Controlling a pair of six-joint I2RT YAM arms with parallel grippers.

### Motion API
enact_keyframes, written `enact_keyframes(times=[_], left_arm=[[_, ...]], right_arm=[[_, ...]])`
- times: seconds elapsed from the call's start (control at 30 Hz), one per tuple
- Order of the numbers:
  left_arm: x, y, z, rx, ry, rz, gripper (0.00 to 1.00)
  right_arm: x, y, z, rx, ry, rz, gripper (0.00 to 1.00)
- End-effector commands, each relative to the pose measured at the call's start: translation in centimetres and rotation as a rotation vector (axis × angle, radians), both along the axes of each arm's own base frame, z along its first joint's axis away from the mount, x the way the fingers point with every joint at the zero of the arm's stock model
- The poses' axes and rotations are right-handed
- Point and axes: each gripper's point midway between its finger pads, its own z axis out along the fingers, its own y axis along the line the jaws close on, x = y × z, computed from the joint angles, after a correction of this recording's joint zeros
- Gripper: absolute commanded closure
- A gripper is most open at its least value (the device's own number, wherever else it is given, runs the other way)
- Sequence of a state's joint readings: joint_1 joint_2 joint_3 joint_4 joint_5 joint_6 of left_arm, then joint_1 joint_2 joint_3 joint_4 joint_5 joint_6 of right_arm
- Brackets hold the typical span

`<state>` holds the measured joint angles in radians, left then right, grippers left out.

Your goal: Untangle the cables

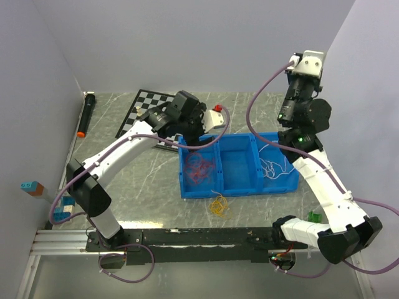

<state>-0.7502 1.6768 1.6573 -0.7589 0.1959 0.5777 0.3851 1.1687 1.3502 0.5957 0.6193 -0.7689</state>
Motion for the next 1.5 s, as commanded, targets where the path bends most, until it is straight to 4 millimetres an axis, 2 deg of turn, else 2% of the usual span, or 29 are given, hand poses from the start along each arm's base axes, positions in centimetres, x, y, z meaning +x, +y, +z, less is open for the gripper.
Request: enact_keyframes(times=[0.0,0.1,0.2,0.37,0.5,0.67,0.9,1.07,1.27,1.4,1.47], left_arm=[[-0.9,0.9,3.1,-0.053,0.050,0.058,0.03],[-1.2,1.0,3.7,-0.088,0.055,0.055,0.03],[-1.7,0.8,4.3,-0.122,0.050,0.043,0.03],[-2.2,1.0,4.9,-0.156,0.055,0.050,0.03],[-2.1,1.5,4.6,-0.173,0.076,0.070,0.03],[-2.9,2.1,4.7,-0.184,0.057,0.054,0.03],[-3.7,2.9,5.9,-0.245,0.004,0.052,0.03],[-3.4,3.5,5.2,-0.212,0.016,0.099,0.03],[-2.8,3.9,5.7,-0.229,-0.017,0.140,0.03],[-2.6,3.9,6.1,-0.253,-0.018,0.175,0.03],[-2.9,3.9,5.9,-0.249,0.001,0.169,0.03]], right_arm=[[-1.2,-2.5,-4.0,0.180,0.077,-0.069,1.00],[-0.7,-2.8,-8.8,0.282,0.218,-0.102,1.00],[-0.6,-2.3,-13.9,0.388,0.353,-0.082,1.00],[-0.8,-1.4,-20.3,0.514,0.521,-0.086,1.00],[-0.7,-0.8,-25.6,0.562,0.663,-0.131,1.00],[0.1,-0.3,-30.8,0.613,0.784,-0.174,1.00],[0.3,-0.1,-37.4,0.721,0.947,-0.243,1.00],[-0.6,-0.1,-41.8,0.875,1.024,-0.204,1.00],[-1.2,0.4,-44.8,0.931,1.122,-0.203,1.00],[-0.8,0.7,-46.4,0.991,1.166,-0.175,1.00],[-0.4,0.6,-46.3,1.003,1.165,-0.165,0.90]])
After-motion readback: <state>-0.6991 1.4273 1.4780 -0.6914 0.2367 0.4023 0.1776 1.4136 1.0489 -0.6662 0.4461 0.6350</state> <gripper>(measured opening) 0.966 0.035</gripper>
